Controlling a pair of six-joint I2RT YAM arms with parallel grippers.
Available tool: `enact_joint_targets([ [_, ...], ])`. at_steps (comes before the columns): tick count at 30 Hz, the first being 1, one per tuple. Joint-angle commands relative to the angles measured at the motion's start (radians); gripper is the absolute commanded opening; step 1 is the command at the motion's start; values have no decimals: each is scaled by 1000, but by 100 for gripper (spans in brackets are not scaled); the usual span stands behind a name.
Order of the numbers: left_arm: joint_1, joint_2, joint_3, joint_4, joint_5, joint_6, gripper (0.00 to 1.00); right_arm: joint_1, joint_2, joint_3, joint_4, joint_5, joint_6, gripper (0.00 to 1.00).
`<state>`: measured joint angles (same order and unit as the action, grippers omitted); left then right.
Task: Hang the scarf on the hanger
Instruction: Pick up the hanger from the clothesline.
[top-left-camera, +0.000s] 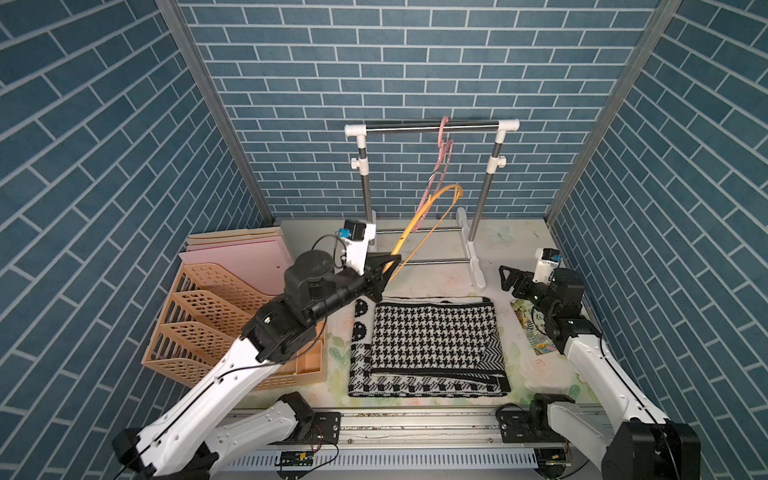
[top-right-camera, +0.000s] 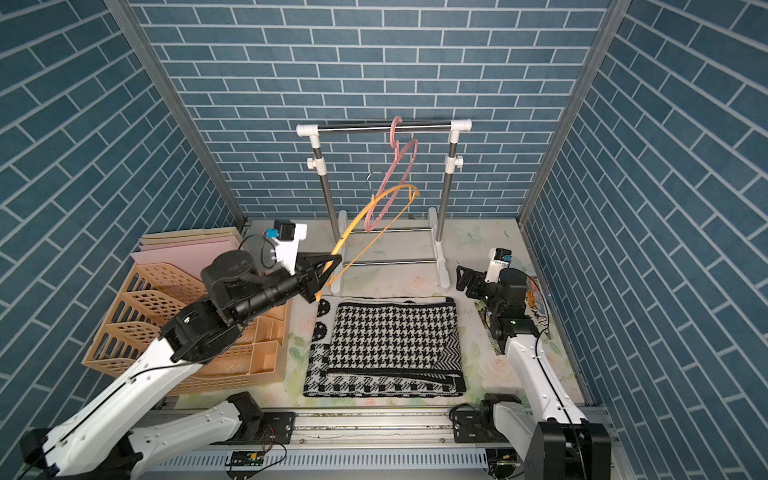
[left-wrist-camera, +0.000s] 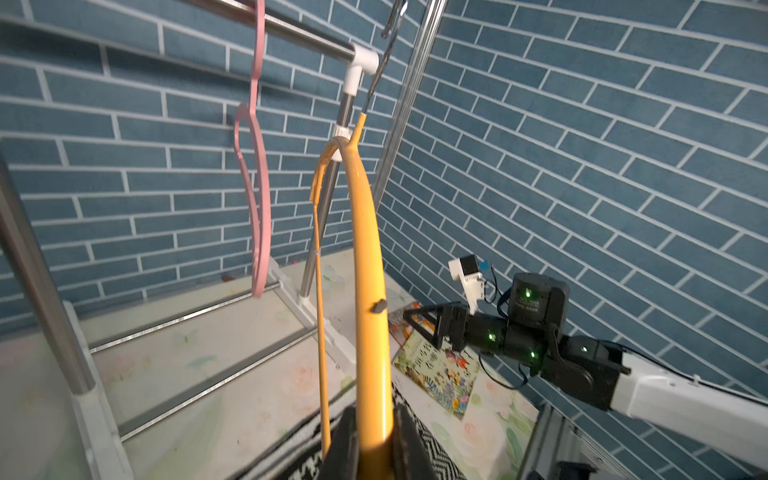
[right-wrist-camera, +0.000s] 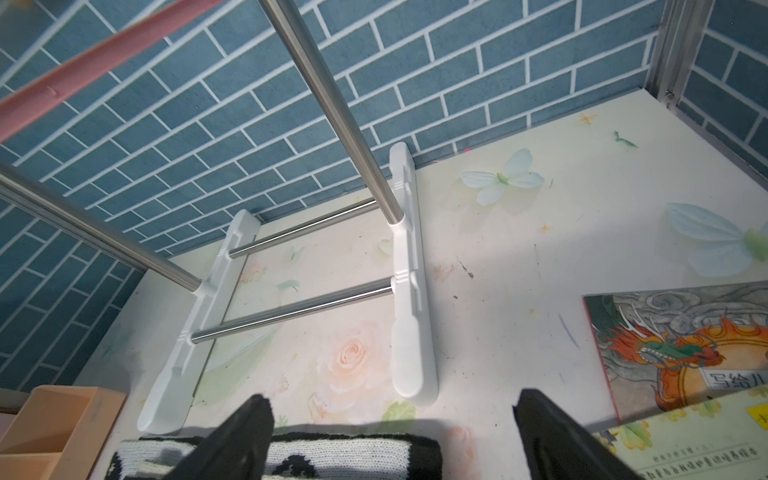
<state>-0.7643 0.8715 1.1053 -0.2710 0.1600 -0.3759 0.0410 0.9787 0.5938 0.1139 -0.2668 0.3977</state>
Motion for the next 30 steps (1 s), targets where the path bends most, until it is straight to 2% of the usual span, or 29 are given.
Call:
enact_joint_targets([
  [1, -6, -127, -169, 39, 0, -162, 0, 4, -54, 22, -41, -27, 33, 95],
  [5, -29, -254, -416, 134, -61, -344, 0, 4, -90, -8, -57, -41, 43, 95],
  [8, -110, -287, -542, 236, -189, -422, 0, 4, -98, -45, -50, -58, 58, 95],
  [10, -185, -267, -587, 310, -271, -432, 0, 5, -97, -69, -35, -74, 69, 94],
  [16, -393, -80, -590, 417, -482, -437, 0, 6, -47, -107, 58, -255, 122, 91],
  [22, -542, 76, -546, 420, -616, -442, 0, 78, 10, -112, 193, -401, 296, 91],
  [27, -602, 176, -526, 439, -684, -477, 0, 211, 70, -104, 264, -424, 447, 88],
  [30, -617, 225, -518, 467, -690, -494, 0, 286, 83, -96, 265, -428, 482, 86],
])
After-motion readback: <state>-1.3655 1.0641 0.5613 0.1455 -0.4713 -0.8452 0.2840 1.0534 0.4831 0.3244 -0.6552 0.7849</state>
